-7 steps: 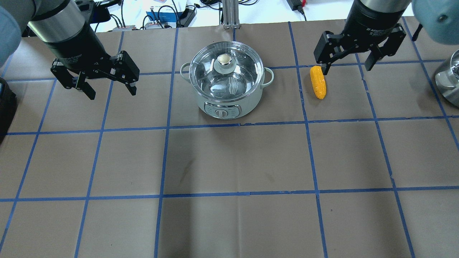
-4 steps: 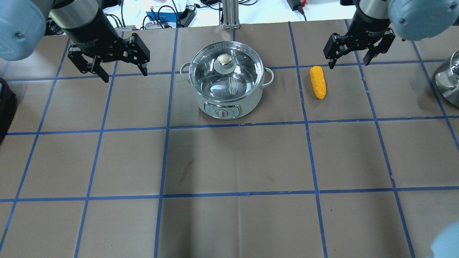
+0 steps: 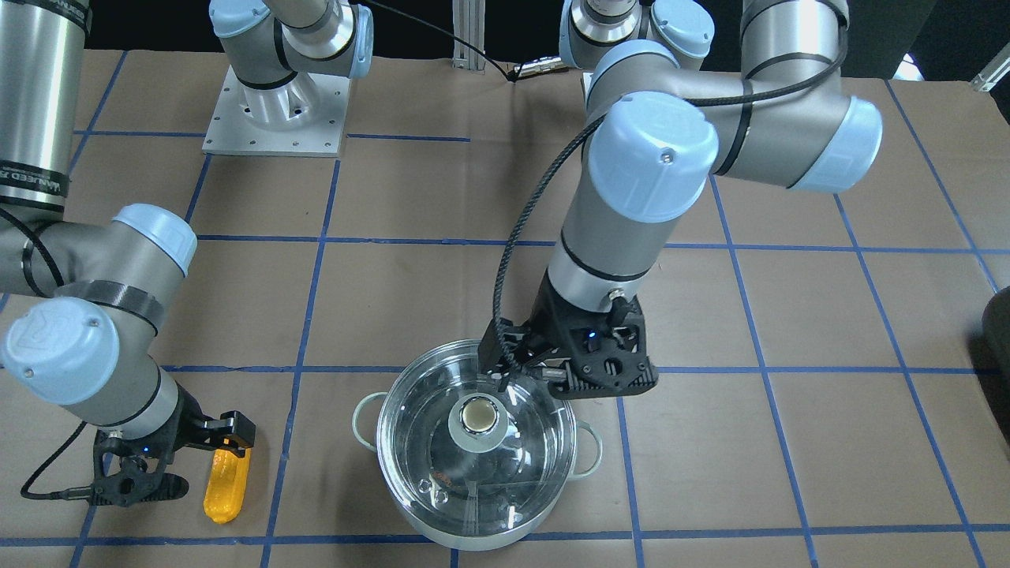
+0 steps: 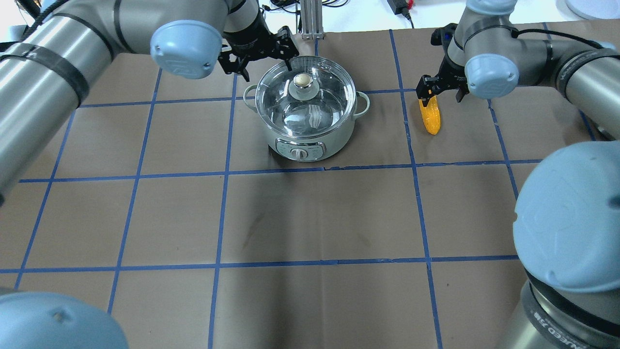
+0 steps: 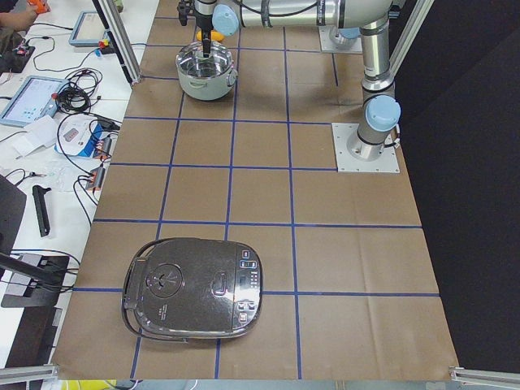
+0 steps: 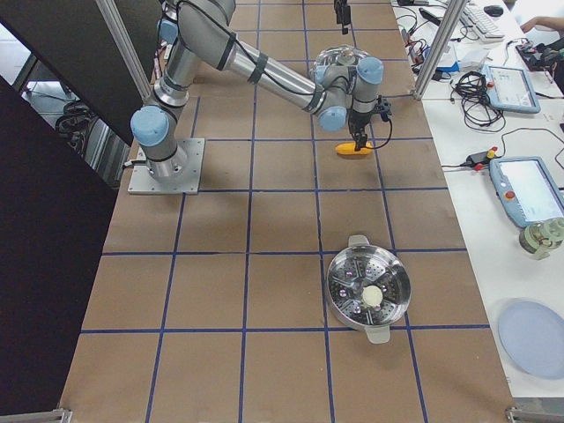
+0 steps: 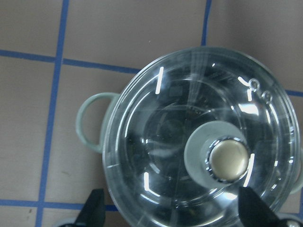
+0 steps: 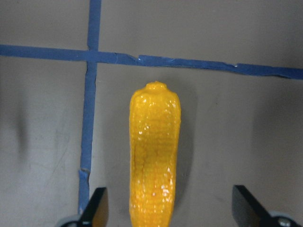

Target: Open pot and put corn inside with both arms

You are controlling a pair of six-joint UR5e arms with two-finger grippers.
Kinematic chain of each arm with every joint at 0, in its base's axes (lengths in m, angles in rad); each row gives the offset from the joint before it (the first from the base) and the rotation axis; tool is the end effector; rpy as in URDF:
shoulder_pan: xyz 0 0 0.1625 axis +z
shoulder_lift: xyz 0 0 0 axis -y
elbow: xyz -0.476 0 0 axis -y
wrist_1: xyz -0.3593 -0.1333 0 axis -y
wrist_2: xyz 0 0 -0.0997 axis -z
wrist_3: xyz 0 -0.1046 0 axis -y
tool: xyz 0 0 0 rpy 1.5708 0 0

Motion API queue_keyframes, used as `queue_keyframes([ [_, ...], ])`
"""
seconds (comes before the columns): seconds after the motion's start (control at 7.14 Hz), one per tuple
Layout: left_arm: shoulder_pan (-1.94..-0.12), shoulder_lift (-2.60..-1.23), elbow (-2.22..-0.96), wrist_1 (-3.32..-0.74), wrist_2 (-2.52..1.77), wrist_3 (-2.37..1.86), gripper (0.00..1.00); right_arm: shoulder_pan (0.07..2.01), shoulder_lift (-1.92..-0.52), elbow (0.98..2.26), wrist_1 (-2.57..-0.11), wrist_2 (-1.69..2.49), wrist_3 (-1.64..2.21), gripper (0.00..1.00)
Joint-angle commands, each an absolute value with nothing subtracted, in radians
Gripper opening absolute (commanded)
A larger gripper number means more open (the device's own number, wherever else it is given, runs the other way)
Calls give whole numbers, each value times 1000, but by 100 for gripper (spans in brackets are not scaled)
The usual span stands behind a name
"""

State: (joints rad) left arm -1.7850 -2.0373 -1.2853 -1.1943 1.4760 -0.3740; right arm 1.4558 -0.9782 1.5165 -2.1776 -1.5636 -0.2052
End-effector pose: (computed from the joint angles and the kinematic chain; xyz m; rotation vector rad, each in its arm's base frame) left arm -0.2857 -0.6394 0.4402 0.2244 -2.9767 0.2391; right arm 0.0550 -0.6919 0.2756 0.1418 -3.1327 0.1079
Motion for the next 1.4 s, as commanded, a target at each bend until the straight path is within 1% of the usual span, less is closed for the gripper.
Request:
queue_keyframes([
  [0.0,-1856,-2176,-1180,-1171,1486,-446,100,1456,-931,1529,-2253,-1539,-206,77],
  [0.14,-1858,-2177,-1180,-1170,1489,-439,100,1456,-933,1532,-2250,-1539,-201,44],
  [0.28,-1858,-2174,-1183,-1172,1491,-430,100,1456,-933,1532,-2249,-1539,-198,24],
  [0.42,-1858,-2172,-1190,-1178,1532,-405,100,1456,-934,1528,-2241,-1540,-199,15],
  [0.56,-1858,-2168,-1193,-1192,1546,-400,100,1454,-946,1516,-2232,-1546,-196,13],
  [0.7,-1858,-2171,-1193,-1199,1548,-402,100,1453,-1025,1511,-2159,-1545,-196,13],
  [0.84,-1858,-2178,-1193,-1200,1545,-403,86,1454,-1143,1511,-2005,-1540,-193,13],
  [0.98,-1858,-2181,-1192,-1200,1537,-413,70,1462,-1226,1511,-1926,-1542,-186,13],
  [1.12,-1858,-2180,-1190,-1203,1534,-417,39,1466,-1283,1511,-1884,-1540,-177,14],
  [1.26,-1858,-2171,-1189,-1203,1534,-419,18,1470,-1288,1514,-1866,-1540,-166,14],
])
